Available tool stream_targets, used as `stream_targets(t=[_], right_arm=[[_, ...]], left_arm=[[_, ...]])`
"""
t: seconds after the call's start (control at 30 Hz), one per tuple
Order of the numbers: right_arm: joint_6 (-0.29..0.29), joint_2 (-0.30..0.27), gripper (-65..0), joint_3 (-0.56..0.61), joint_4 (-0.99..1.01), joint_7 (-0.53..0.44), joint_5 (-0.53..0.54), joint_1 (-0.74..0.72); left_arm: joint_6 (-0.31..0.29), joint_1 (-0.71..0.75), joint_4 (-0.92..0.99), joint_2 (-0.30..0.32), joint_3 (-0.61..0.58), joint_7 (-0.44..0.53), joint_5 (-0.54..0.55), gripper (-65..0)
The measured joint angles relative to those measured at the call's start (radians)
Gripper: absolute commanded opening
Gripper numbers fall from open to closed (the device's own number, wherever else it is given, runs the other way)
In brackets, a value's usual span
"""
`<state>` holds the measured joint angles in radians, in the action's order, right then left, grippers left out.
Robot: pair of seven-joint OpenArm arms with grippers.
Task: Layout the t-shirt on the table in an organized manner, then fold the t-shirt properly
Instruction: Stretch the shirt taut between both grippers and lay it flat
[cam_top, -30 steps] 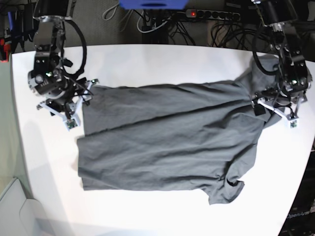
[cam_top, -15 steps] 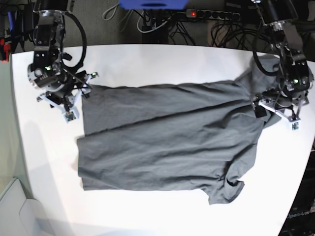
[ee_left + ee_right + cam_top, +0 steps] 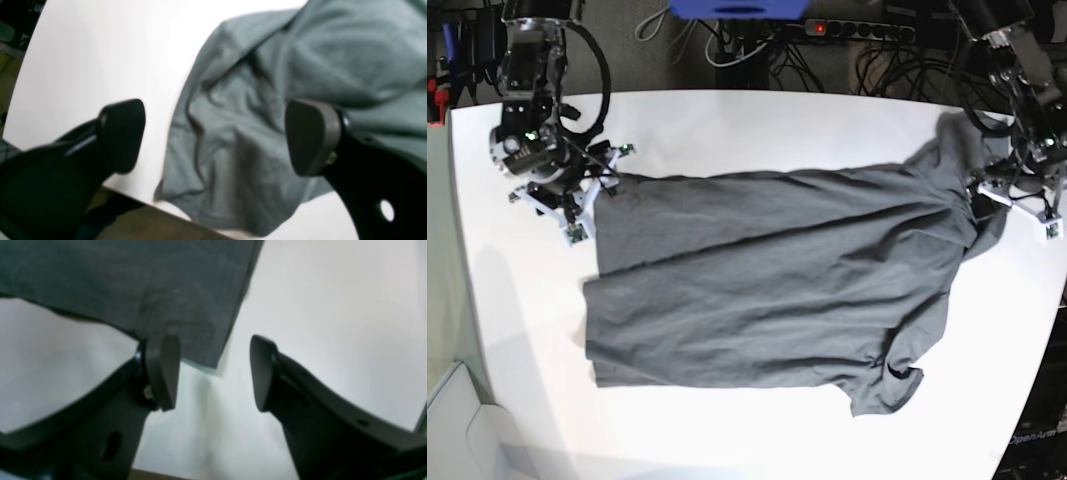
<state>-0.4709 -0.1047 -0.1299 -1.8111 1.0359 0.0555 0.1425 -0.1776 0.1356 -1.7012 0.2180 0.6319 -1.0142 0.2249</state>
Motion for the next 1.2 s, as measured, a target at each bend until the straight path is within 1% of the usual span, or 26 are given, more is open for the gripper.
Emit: stream_targets(t=[0.13, 0.23, 0.4, 0.53, 0.6, 0.67, 0.8, 0.87, 1.0, 1.1, 1.2], right_arm=[[0.000, 0.005, -33.3, 0.002, 0.005, -0.004, 0.005, 0.000], [0.000, 0.005, -33.3, 0.002, 0.034, -0.003, 0.004, 0.002], [0.000, 0.005, -33.3, -0.002, 0.095, -0.007, 0.004, -0.008], [0.000, 0.005, -33.8, -0.003, 0.147, -0.092, 0.001, -0.008], [0.000, 0.003, -37.2, -0.003, 0.156, -0.118, 0.004, -0.003], [0.000, 0.003, -43.7, -0.004, 0.162, -0.130, 0.005, -0.002], [0.001, 0.003, -64.2, -0.004, 0.159, -0.134, 0.004, 0.006], [0.003, 0.002, -65.0, -0.004, 0.154, -0.149, 0.005, 0.022], [0.003, 0.000, -65.0, -0.004, 0.107, -0.145, 0.005, 0.074], [0.000, 0.000, -65.0, -0.004, 0.031, -0.111, -0.008, 0.134], [0.000, 0.003, -65.0, -0.053, -0.079, -0.124, 0.007, 0.169]], left_arm=[[-0.049, -0.003, -0.001, -0.014, 0.033, 0.001, 0.003, 0.0], [-0.059, 0.000, 0.003, -0.022, 0.065, 0.000, 0.003, 0.0], [-0.123, -0.003, 0.007, -0.022, 0.067, 0.001, -0.001, 0.0], [-0.123, -0.003, 0.007, -0.022, 0.067, 0.000, 0.003, 0.0], [-0.122, -0.003, 0.008, -0.022, 0.067, 0.000, 0.003, 0.0], [-0.126, -0.003, 0.010, -0.021, 0.067, 0.000, 0.002, 0.0], [-0.126, -0.002, 0.050, -0.022, 0.067, -0.001, 0.001, 0.0], [-0.126, 0.004, 0.050, -0.019, 0.066, 0.000, 0.000, 0.0], [-0.126, 0.044, 0.043, -0.018, 0.067, -0.006, -0.001, 0.0], [-0.126, 0.058, 0.043, -0.019, 0.067, 0.002, -0.003, 0.0], [-0.126, 0.075, 0.042, -0.022, 0.066, 0.015, 0.003, 0.0]])
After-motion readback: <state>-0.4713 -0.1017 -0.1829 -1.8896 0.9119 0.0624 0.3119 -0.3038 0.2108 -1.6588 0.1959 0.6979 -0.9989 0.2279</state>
